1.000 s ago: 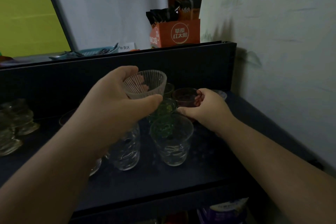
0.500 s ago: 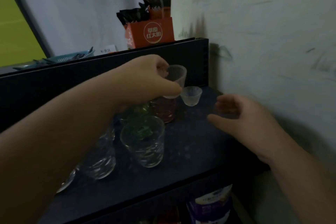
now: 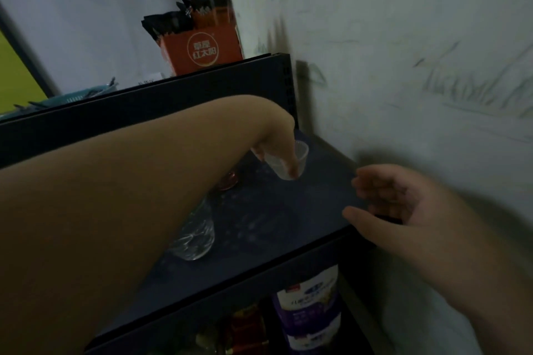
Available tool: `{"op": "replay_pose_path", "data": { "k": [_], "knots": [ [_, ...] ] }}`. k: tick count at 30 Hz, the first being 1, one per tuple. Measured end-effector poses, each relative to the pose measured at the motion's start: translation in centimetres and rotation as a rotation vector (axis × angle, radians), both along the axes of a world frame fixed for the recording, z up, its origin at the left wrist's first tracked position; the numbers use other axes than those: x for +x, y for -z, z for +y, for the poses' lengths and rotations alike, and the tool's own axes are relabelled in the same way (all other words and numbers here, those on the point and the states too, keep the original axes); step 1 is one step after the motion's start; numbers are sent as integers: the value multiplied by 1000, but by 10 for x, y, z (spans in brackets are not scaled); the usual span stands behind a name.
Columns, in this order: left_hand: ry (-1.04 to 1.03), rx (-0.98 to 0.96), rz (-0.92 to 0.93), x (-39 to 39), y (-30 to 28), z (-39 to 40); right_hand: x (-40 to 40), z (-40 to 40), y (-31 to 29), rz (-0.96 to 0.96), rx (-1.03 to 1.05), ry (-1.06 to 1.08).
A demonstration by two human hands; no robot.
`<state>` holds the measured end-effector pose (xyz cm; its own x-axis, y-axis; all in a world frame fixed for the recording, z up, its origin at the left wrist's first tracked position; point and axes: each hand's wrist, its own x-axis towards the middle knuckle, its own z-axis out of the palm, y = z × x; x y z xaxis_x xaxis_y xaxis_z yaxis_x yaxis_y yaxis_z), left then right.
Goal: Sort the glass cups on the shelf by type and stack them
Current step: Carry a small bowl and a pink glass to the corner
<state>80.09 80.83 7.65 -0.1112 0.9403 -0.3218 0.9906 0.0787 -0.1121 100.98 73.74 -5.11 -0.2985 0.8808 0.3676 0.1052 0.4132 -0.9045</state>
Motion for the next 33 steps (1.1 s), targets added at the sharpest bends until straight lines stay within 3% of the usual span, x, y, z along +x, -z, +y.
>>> {"op": "replay_pose_path", "data": {
  "k": [12,22,27,33],
  "knots": [
    [-19,20,129,7,14,0,2,6,5,11,15,-6],
    [-31,156,69,-18,-35,-50,-13,16,-2,16,10,-43],
    [-111,558,-223,-44,-42,-126,-38,10,-16,24,52,-94],
    [-236,1043,-648,-87,10,-232,-88,-27,-41,145,129,-154]
  ]
}}
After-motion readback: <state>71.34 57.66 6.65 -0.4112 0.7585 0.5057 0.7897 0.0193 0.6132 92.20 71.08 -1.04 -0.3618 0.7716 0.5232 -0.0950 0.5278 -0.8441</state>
